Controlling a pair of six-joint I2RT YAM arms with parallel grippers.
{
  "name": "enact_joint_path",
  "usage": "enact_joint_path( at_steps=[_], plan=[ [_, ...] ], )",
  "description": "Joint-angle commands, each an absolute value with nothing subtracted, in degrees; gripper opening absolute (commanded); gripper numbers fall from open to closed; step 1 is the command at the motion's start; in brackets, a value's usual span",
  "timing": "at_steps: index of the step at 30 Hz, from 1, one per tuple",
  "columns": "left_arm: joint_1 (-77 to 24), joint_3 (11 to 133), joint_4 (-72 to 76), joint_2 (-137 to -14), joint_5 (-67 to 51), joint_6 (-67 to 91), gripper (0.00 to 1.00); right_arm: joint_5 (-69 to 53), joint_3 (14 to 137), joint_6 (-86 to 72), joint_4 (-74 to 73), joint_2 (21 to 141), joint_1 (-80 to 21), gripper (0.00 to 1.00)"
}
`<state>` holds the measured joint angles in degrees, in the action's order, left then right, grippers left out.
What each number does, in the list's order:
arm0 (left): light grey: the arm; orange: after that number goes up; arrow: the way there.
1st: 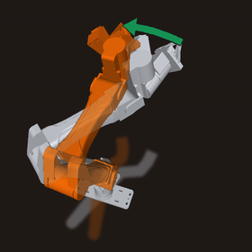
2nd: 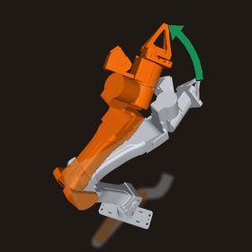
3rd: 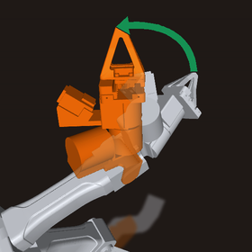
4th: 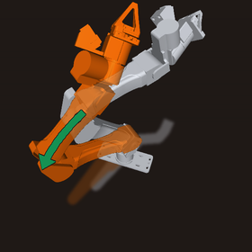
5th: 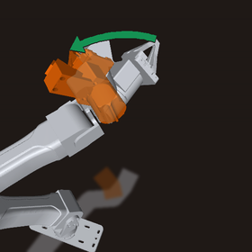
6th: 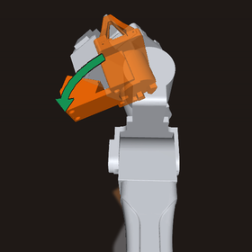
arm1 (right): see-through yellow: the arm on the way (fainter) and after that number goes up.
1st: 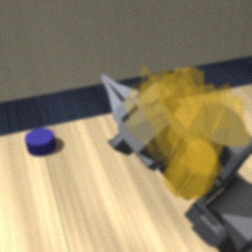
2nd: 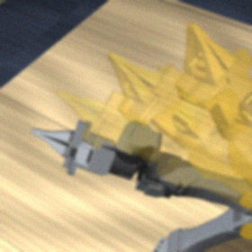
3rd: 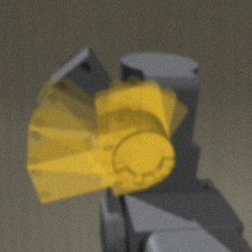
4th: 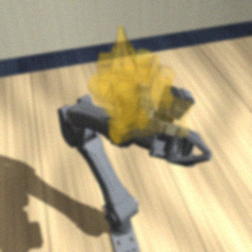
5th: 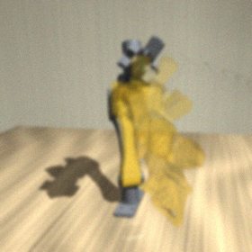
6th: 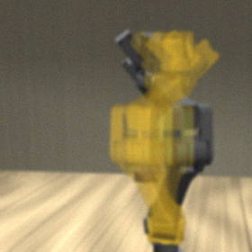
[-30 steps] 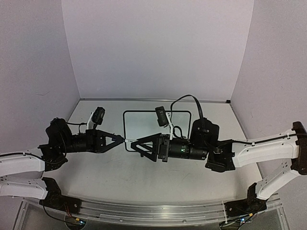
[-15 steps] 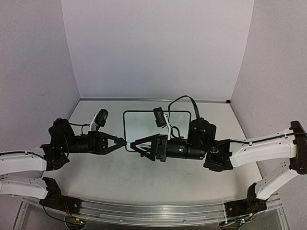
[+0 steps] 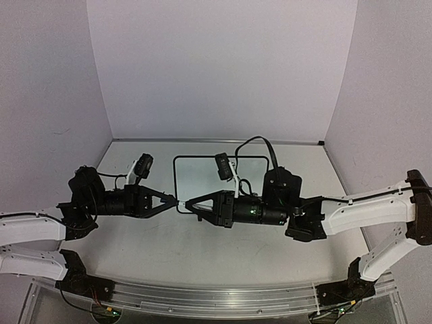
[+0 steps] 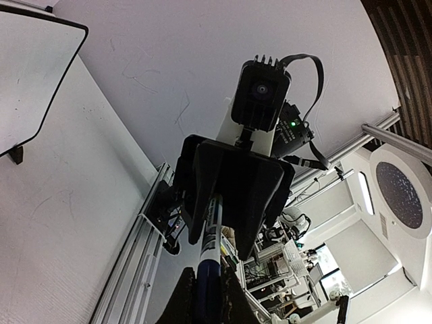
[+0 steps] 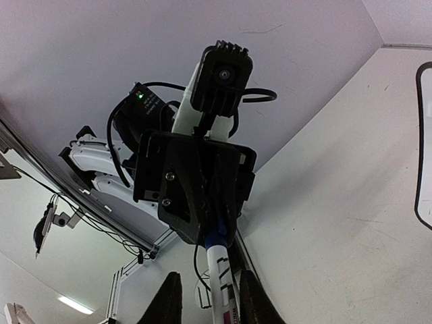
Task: Write a sentence on the whiteboard
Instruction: Open the pen cap from the whiteboard marker, then put down the pen cap at the corner of the board.
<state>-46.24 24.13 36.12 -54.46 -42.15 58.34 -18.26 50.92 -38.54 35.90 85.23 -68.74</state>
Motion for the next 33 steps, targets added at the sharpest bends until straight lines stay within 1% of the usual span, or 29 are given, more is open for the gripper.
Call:
enact_joint_path(
  at_steps=[1, 4, 7, 8, 11, 16, 18, 22, 26, 27, 29, 31, 33],
  plan=[
    [-46.6, 26.7, 35.7, -55.6, -41.6, 56.9, 0.00, -19.1, 53.8, -39.1, 39.8, 85.9, -69.3, 0.21],
    [-46.7, 26.7, 35.7, -55.7, -41.6, 56.9, 0.00, -19.0, 53.7, -39.3, 39.8, 86.0, -69.3, 0.14],
    [-46.7, 26.6, 35.7, -55.8, -41.5, 56.8, 0.00, -18.8, 53.5, -39.5, 39.8, 85.9, -69.3, 0.02],
    [-46.7, 26.5, 35.8, -55.7, -41.4, 56.7, 0.00, -18.6, 53.4, -39.6, 39.8, 85.9, -69.2, 0.00],
    [-46.7, 25.9, 35.1, -54.9, -39.8, 56.3, 0.00, -17.2, 52.4, -40.0, 39.8, 85.3, -69.1, 0.00],
    [-45.7, 28.3, 21.7, -51.4, -34.6, 52.1, 0.00, -17.6, 47.8, -41.4, 39.7, 82.2, -66.3, 0.00],
    [-42.5, 28.6, 18.6, -50.6, -34.9, 52.6, 0.00, -19.0, 44.9, -41.9, 39.2, 80.4, -64.0, 0.00],
    [-33.7, 27.1, 17.9, -49.5, -39.6, 55.8, 0.00, -21.1, 41.2, -40.7, 34.7, 75.9, -61.3, 0.00],
    [-32.0, 28.3, 13.5, -49.7, -39.9, 53.6, 0.00, -20.7, 40.3, -37.9, 26.8, 71.4, -60.9, 0.00],
    [-32.0, 28.8, 11.2, -50.1, -39.4, 52.5, 0.00, -20.3, 40.5, -37.1, 24.4, 70.3, -61.0, 0.00],
    [-31.9, 30.8, 1.1, -51.3, -35.6, 47.8, 0.00, -18.8, 41.0, -35.5, 19.5, 68.8, -60.9, 0.00],
    [-31.9, 33.5, -12.0, -53.2, -28.7, 43.0, 0.00, -16.3, 41.5, -33.9, 14.3, 67.5, -60.9, 0.00],
    [-31.9, 35.3, -20.5, -55.9, -22.8, 39.1, 0.00, -12.8, 42.0, -33.3, 9.9, 66.7, -61.0, 0.00]
  ],
)
